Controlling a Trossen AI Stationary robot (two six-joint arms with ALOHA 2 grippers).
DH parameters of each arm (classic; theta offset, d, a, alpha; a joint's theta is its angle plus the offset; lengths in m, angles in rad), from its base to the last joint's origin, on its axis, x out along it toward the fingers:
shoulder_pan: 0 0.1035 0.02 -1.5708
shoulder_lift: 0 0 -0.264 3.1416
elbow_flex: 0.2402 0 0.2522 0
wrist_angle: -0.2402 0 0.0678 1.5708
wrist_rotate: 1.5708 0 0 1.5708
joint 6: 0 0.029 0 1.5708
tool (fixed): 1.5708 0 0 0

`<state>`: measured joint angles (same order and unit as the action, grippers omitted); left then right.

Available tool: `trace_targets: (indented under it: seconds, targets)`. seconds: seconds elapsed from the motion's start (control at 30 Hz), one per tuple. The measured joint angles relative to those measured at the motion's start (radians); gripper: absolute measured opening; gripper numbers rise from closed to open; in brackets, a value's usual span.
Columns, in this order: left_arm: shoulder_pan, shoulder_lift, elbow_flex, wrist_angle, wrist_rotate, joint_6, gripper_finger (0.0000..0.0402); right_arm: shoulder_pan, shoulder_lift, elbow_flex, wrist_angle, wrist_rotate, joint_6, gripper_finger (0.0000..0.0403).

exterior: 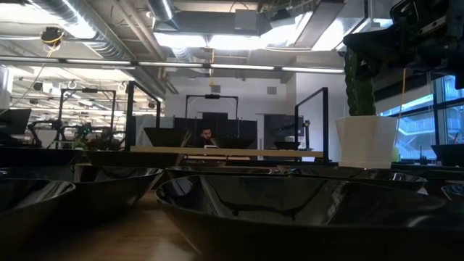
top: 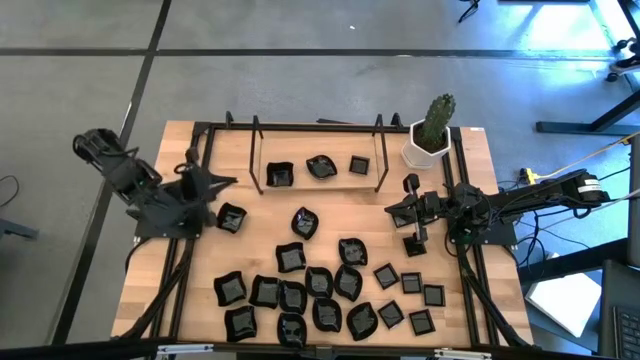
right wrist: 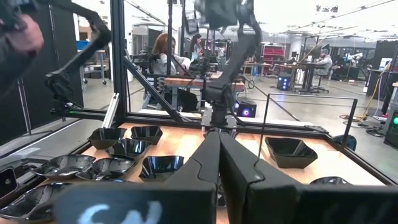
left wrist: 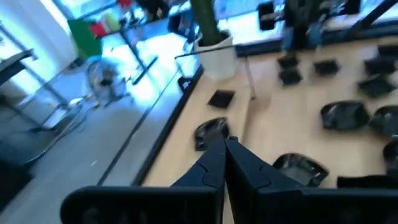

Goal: Pick & Place Mini shaped plates
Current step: Stack the black leaf-shaped plate on top of the black leaf-shaped plate on the shelf

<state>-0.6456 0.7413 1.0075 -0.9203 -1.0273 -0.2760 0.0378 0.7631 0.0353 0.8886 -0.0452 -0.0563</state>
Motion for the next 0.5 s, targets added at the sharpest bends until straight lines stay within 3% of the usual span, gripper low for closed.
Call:
trace_targets:
  seconds: [0.13,0.27,0.37,0.5]
  targets:
    - [0.011,-0.209,-0.325,0.504,0.075,0.264,0.0002,0.0,0.0,0.0,0.0,0.0,-0.003,0.001]
    - [0.052,-0.349,-0.597,0.932,0.365,0.555,0.0002,0.0,0.0,0.0,0.0,0.0,-0.002,0.001]
    - [0.109,-0.408,-0.732,1.081,0.562,0.695,0.0002,0.0,0.0,0.0,0.0,0.0,-0.002,0.001]
    - [0.253,-0.462,-0.78,1.104,0.569,0.645,0.0002,0.0,0.0,0.0,0.0,0.0,-0.003,0.001]
